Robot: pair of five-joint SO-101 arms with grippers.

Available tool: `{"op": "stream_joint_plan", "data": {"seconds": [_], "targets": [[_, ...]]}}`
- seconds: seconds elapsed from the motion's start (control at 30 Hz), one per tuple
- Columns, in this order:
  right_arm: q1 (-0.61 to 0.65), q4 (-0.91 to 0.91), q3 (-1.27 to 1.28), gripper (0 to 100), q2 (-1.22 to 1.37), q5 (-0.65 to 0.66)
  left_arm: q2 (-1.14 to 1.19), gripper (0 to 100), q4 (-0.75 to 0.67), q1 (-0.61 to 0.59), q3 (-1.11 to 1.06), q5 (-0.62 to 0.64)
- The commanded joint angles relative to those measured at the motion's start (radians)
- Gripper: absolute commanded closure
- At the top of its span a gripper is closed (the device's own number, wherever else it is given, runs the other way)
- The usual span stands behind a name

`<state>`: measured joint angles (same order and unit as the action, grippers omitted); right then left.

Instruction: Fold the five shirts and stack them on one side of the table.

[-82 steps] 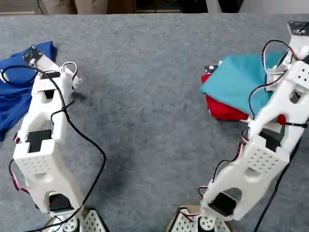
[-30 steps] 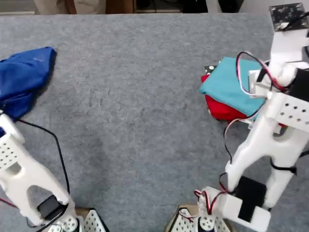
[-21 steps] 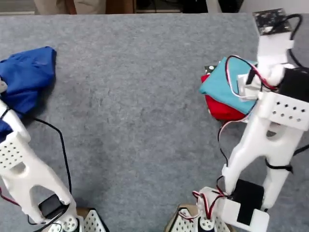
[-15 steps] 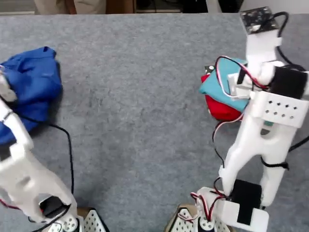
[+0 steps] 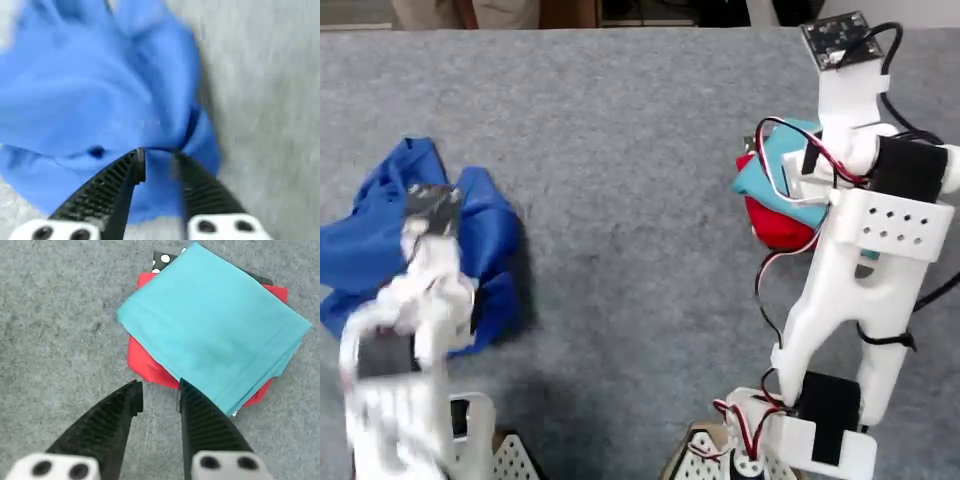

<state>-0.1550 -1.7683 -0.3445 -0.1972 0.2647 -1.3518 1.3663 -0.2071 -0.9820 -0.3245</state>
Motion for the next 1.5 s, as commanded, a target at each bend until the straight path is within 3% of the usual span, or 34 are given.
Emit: {"op": "stream_joint_plan", "data": {"seconds": [0.0,0.13,0.37,0.53,0.73,0.83,1.07,1.27,1.47], "targets": [[0.016,0.002,-0.001,87.5,-0.027,0.000,-0.117,71,-0.006,-0.071,-0.003,0.114],[0.016,0.000,-0.001,87.5,-0.027,0.000,-0.082,72,-0.058,-0.170,0.014,0.130],[0.016,-0.002,0.001,87.5,-0.027,0.000,0.147,73,-0.362,-0.417,-0.032,0.264],[0.018,-0.012,0.001,87.5,-0.025,0.000,0.479,87,-0.568,-0.433,-0.040,0.302],[0.018,-0.014,0.001,87.5,-0.031,0.002,0.892,89,-0.738,-0.430,-0.002,0.296],[0.016,-0.014,0.001,87.5,-0.033,0.002,0.992,99,-0.681,-0.436,0.074,0.279],[0.018,-0.012,0.001,87.5,-0.025,0.002,0.855,98,-0.350,-0.385,0.229,0.164],[0.093,-0.012,0.001,87.5,-0.025,0.002,0.489,98,-0.048,-0.083,0.253,0.040],[0.171,-0.012,0.001,87.5,-0.025,-0.006,0.140,98,0.051,0.301,0.224,0.044]]}}
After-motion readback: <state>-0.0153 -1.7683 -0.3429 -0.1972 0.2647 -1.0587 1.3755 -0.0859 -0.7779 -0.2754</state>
